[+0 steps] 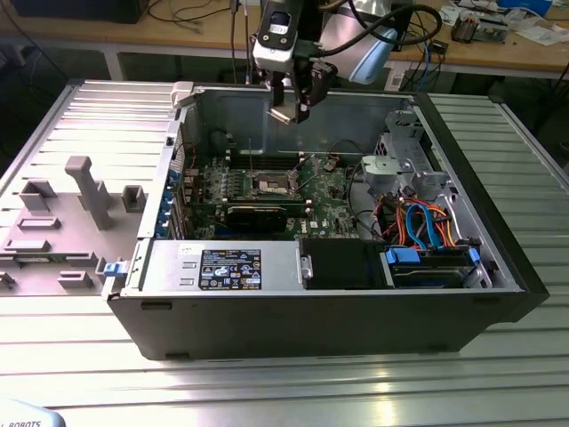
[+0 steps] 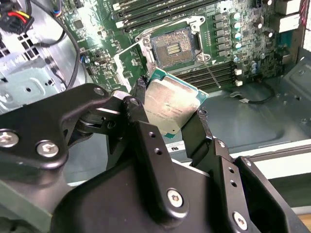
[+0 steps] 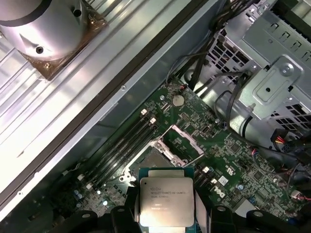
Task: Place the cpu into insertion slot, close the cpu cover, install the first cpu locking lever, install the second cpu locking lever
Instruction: 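Place the cpu into insertion slot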
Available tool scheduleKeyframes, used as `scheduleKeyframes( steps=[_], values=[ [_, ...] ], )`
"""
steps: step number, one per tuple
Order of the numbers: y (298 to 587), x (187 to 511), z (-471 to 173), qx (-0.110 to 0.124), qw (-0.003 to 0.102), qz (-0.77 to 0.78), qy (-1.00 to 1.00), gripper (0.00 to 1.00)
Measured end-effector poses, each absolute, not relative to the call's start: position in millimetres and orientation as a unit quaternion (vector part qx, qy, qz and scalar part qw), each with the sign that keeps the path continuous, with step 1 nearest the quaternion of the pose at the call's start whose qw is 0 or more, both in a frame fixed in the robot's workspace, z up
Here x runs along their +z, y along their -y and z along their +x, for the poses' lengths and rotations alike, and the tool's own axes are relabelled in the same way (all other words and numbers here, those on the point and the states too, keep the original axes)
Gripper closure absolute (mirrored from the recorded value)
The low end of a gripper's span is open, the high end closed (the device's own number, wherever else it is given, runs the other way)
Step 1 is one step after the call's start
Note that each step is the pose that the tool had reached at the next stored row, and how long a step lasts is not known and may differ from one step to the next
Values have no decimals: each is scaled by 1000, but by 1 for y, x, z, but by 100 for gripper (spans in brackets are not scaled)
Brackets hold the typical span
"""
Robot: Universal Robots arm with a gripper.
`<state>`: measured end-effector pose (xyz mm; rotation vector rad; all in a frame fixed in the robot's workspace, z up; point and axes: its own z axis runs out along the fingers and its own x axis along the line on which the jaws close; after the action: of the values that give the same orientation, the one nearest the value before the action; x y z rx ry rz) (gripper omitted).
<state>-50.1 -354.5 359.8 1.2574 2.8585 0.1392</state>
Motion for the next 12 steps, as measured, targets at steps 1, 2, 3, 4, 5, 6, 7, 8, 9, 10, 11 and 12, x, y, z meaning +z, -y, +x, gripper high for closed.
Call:
scheduleKeyframes(
  steps=[1,2,3,4,5,6,7,8,9,10,11,12],
  values=[
    [354,359,-50,44,8,410,-911,46],
    [354,358,-50,44,9,420,-907,46],
    [354,358,-51,44,9,424,-904,46],
    [354,357,-51,44,9,429,-902,46],
    [354,357,-51,44,9,434,-900,46],
    [354,357,-51,44,9,438,-898,46],
    [354,357,-51,44,10,443,-896,46],
    [354,356,-52,44,10,447,-893,46],
    [354,356,-52,44,10,455,-890,46],
    [354,355,-52,44,10,462,-886,46],
    [354,355,-52,44,11,471,-881,46],
    [354,354,-53,43,11,479,-877,46]
  ],
)
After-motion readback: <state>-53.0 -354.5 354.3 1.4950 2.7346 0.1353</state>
